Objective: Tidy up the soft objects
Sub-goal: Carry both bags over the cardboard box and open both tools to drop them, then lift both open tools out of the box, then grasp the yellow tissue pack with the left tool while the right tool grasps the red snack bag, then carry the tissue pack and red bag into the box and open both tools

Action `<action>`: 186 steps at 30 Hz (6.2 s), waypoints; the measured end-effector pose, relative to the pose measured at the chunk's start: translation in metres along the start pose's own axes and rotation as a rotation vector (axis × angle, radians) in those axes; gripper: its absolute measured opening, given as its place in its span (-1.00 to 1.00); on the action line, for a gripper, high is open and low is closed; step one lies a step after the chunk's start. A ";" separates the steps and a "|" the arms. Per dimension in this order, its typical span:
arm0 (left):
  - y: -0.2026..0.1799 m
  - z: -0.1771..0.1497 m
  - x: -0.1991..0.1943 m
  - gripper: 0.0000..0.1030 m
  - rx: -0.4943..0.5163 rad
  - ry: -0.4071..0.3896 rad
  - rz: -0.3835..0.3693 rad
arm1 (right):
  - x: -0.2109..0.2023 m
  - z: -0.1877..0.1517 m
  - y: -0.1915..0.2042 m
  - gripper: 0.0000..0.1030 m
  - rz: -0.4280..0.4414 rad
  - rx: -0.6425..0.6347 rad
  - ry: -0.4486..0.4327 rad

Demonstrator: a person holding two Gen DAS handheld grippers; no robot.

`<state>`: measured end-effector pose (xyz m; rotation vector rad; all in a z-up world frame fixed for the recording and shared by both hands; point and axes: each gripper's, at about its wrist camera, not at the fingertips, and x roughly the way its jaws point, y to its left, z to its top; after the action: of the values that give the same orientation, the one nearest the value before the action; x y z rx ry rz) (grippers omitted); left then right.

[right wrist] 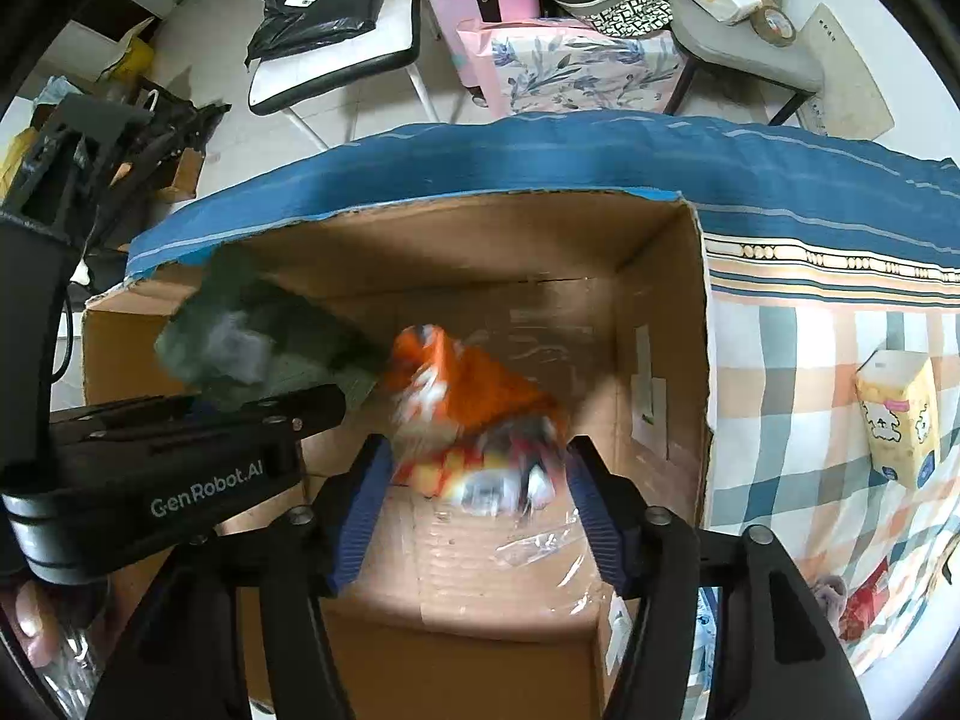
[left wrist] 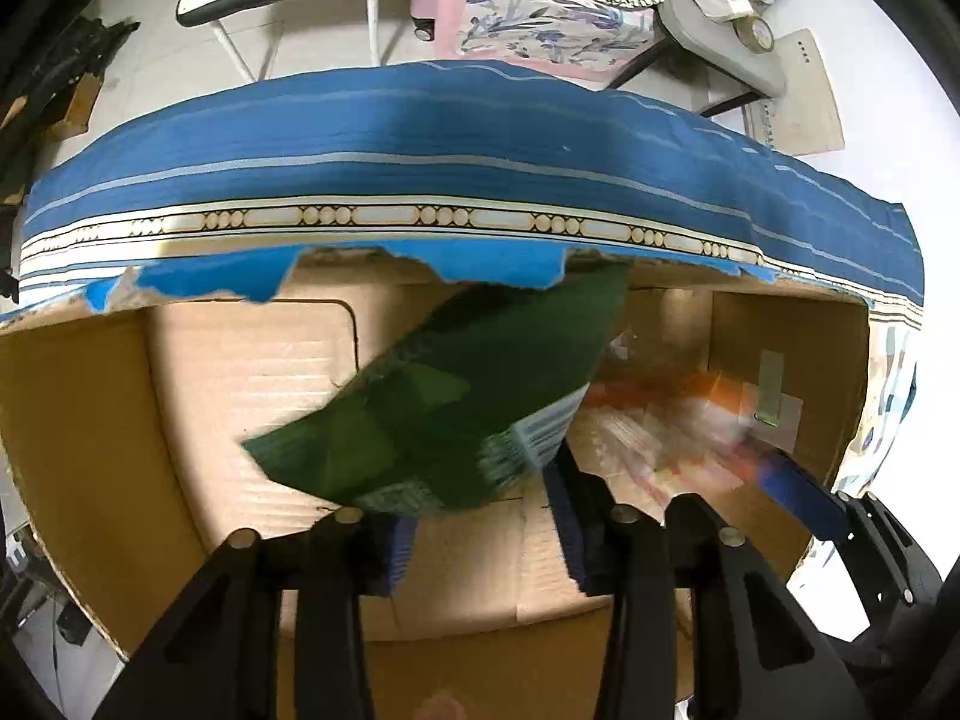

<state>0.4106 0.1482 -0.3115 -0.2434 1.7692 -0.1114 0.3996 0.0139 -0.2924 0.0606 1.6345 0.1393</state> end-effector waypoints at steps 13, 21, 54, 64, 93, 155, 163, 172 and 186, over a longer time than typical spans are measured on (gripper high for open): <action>0.010 -0.042 -0.032 0.87 0.004 -0.100 0.062 | -0.032 -0.025 -0.001 0.82 -0.024 -0.040 -0.036; 0.013 -0.094 -0.055 0.89 0.015 -0.221 0.121 | -0.043 -0.065 0.000 1.00 -0.067 -0.077 -0.074; -0.065 -0.259 -0.141 0.89 0.047 -0.535 0.193 | -0.191 -0.210 -0.072 1.00 0.077 -0.007 -0.350; -0.224 -0.201 -0.091 0.89 0.198 -0.395 0.045 | -0.179 -0.228 -0.276 1.00 -0.019 0.289 -0.306; -0.378 -0.023 0.130 0.89 0.046 0.080 0.020 | 0.060 -0.209 -0.442 0.98 -0.095 0.015 0.254; -0.334 -0.145 0.043 -0.23 0.281 -0.171 -0.012 | -0.083 -0.222 -0.413 -0.02 0.009 0.283 -0.016; -0.259 -0.193 -0.032 -0.23 0.200 -0.300 -0.040 | -0.127 -0.198 -0.331 -0.02 0.108 0.139 -0.114; -0.124 -0.202 -0.092 -0.23 0.072 -0.388 0.054 | -0.149 -0.169 -0.163 -0.02 0.187 -0.039 -0.137; 0.033 -0.124 -0.070 -0.22 -0.007 -0.298 0.163 | -0.065 -0.114 -0.019 -0.02 0.098 -0.022 0.011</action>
<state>0.2997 0.1892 -0.2253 -0.1136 1.4862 0.0468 0.2911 -0.0187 -0.2235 0.1238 1.6411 0.2330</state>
